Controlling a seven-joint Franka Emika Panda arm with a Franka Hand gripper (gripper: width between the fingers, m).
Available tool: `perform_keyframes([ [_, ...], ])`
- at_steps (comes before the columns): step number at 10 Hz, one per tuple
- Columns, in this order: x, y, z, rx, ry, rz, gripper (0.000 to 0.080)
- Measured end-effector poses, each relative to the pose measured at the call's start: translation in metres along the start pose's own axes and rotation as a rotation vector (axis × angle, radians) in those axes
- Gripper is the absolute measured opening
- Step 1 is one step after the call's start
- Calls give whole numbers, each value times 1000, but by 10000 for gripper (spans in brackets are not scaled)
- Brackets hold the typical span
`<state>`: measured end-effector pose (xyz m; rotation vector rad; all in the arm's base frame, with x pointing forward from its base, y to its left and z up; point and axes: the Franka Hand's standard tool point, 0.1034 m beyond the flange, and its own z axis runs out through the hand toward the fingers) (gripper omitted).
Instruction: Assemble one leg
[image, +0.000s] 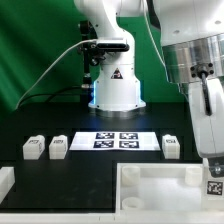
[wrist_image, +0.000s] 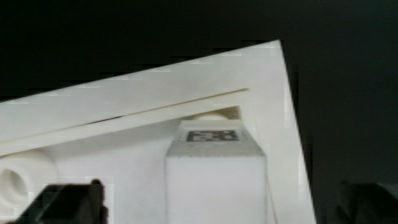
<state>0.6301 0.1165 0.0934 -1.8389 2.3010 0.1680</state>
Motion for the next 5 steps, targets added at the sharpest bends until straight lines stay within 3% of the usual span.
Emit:
perform_keyframes([
  [5,0,0,1,-1,0,-1,649],
])
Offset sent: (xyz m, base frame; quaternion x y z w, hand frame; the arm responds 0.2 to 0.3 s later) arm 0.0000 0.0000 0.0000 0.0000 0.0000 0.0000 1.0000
